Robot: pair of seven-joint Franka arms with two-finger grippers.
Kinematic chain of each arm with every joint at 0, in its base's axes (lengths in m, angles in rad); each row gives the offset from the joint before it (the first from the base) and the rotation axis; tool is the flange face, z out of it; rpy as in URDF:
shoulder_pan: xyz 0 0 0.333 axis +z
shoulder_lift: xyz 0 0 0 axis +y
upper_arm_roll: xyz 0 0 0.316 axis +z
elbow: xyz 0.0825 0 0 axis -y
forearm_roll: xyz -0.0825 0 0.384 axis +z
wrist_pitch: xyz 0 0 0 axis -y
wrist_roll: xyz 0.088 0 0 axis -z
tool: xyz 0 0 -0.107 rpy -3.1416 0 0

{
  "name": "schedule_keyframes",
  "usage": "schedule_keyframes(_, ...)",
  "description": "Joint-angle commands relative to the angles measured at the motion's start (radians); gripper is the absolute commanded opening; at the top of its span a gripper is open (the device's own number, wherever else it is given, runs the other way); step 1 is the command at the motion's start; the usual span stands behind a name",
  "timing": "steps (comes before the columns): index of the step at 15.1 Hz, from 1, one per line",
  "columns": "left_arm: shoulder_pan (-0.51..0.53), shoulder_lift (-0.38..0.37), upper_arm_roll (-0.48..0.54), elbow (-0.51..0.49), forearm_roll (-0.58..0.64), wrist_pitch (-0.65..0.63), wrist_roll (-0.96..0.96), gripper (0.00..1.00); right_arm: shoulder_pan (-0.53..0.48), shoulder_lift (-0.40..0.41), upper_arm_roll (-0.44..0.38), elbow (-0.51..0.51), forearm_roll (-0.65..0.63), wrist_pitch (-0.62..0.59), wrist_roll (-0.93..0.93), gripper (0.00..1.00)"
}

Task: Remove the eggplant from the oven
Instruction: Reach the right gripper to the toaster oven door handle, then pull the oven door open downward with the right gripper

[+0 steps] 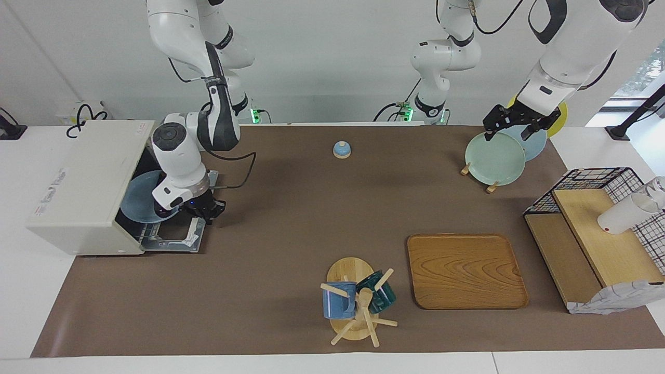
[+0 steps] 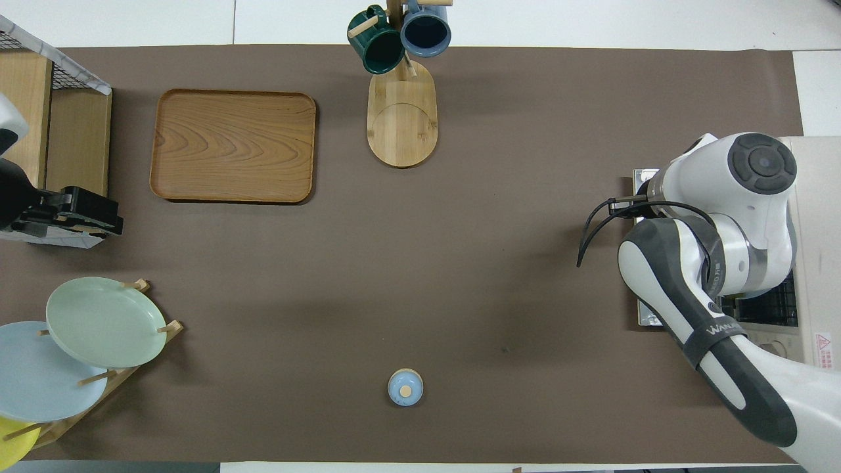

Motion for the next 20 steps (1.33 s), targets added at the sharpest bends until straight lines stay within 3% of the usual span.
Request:
schedule_keyframes(1, 0.008, -0.014, -0.001, -0.011, -0.012, 0.000, 0.000, 1.00, -0.004, -0.048, -0.001, 0.010, -0.004, -0.098, 0.022, 0.19)
schedule_keyframes(2, 0.008, -0.014, -0.001, -0.011, -0.012, 0.001, 0.000, 1.00, -0.009, -0.068, -0.003, 0.011, -0.014, -0.144, 0.022, 0.25)
schedule_keyframes(4, 0.008, -0.014, -0.001, -0.011, -0.012, 0.000, 0.000, 1.00, -0.031, -0.102, -0.006, 0.010, -0.019, -0.210, 0.015, 0.25)
schedule_keyframes(14, 0.008, -0.014, -0.001, -0.011, -0.012, 0.000, 0.000, 1.00, -0.102, -0.125, -0.006, -0.055, -0.021, -0.195, -0.085, 0.25)
schedule_keyframes(16, 0.008, -0.014, -0.001, -0.011, -0.012, 0.000, 0.000, 1.00, -0.113, -0.125, -0.004, -0.055, -0.021, -0.194, -0.091, 0.34)
schedule_keyframes(20, 0.008, -0.014, -0.001, -0.011, -0.012, 0.000, 0.000, 1.00, -0.114, -0.128, -0.006, -0.079, -0.021, -0.160, -0.096, 0.35)
